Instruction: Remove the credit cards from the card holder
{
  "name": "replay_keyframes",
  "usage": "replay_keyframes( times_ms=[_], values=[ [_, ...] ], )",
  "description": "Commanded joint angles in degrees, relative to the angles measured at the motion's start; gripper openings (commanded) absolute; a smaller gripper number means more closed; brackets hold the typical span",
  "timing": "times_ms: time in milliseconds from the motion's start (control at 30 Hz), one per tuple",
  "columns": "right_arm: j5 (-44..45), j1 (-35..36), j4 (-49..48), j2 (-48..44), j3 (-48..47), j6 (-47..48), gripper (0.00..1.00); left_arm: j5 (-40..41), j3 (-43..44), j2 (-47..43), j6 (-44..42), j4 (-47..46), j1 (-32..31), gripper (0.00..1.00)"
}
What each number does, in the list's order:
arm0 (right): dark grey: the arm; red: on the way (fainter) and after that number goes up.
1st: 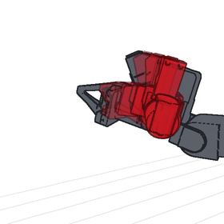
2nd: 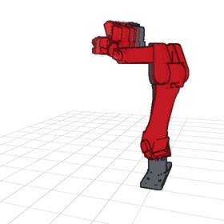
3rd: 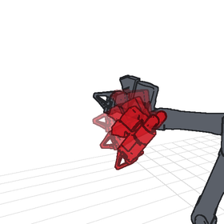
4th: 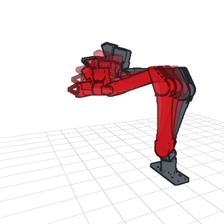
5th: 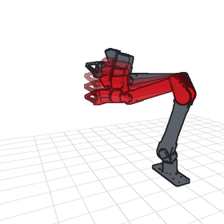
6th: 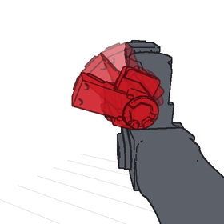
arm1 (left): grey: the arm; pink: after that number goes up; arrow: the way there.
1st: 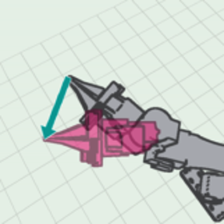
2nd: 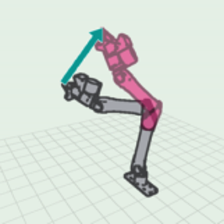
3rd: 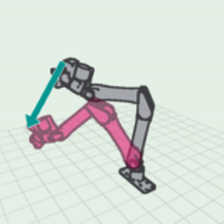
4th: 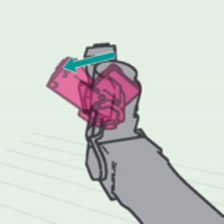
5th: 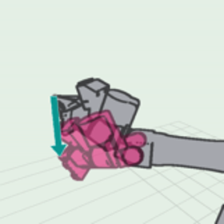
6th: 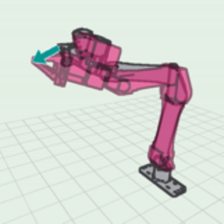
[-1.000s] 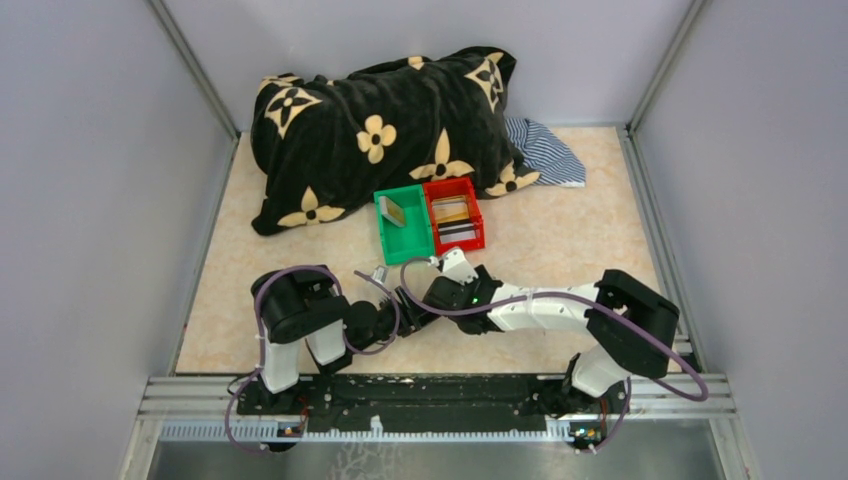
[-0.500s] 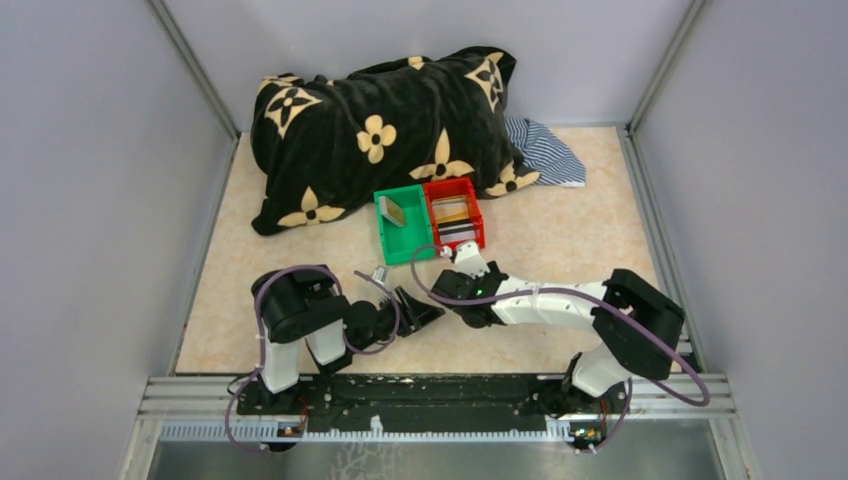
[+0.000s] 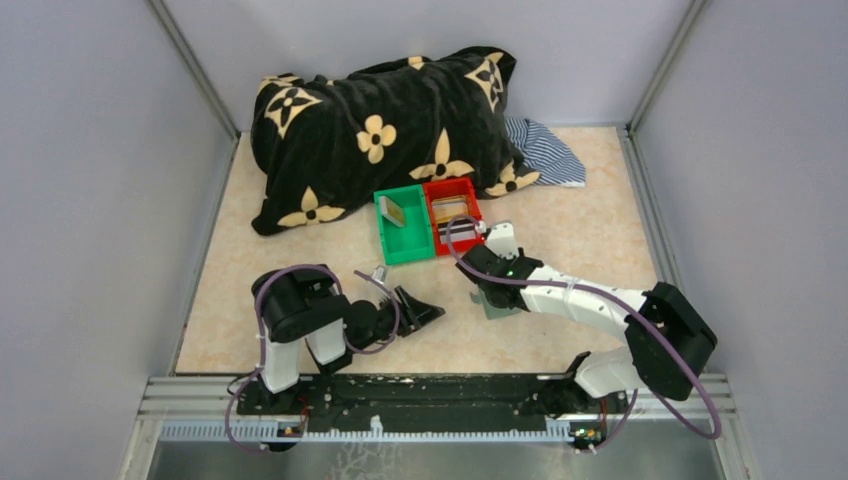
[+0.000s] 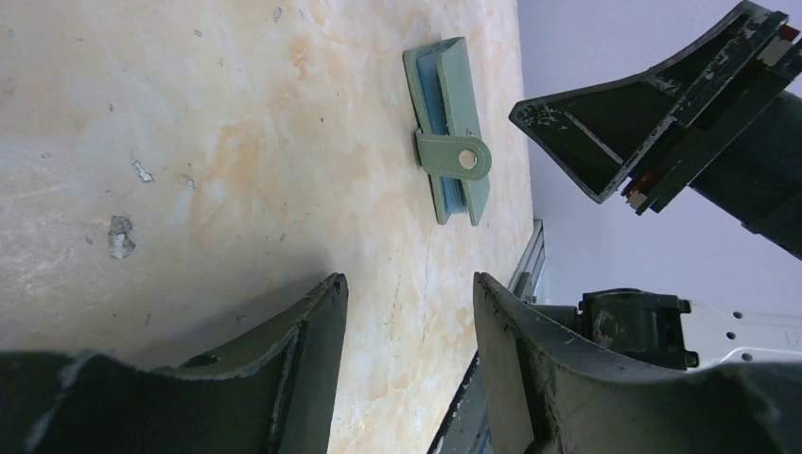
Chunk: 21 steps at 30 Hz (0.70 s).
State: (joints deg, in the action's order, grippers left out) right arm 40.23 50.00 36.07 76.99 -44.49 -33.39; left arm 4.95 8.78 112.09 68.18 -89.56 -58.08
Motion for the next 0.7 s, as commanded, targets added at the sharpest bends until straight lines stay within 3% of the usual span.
replay_keyframes(
  times_ms=[0, 167, 333, 500, 667],
  values=[
    [-1.0, -1.0, -1.5, -2.3, 0.3, 1.8, 0.44, -0.4, -2.6, 5.0, -3.0, -12.9, 0.3, 0.59],
    [-2.4, -1.9, -3.0, -2.0, -0.9, 2.5, 0.61, -2.9, -1.4, 3.7, -5.6, -12.9, 0.5, 0.60],
    [-13.5, -10.8, -8.7, -3.4, 2.7, 1.7, 0.57, -11.5, 2.8, -1.4, -12.0, -12.8, 0.3, 0.64],
    [-16.2, -15.6, -11.8, -3.8, 5.6, 2.5, 0.43, -15.6, 6.5, -5.0, -13.5, -10.1, 0.1, 0.63],
    [-19.3, -15.6, -15.2, -0.1, 8.0, 3.0, 0.04, -17.2, 14.3, -7.1, -15.8, -1.5, -1.0, 0.61]
  ],
)
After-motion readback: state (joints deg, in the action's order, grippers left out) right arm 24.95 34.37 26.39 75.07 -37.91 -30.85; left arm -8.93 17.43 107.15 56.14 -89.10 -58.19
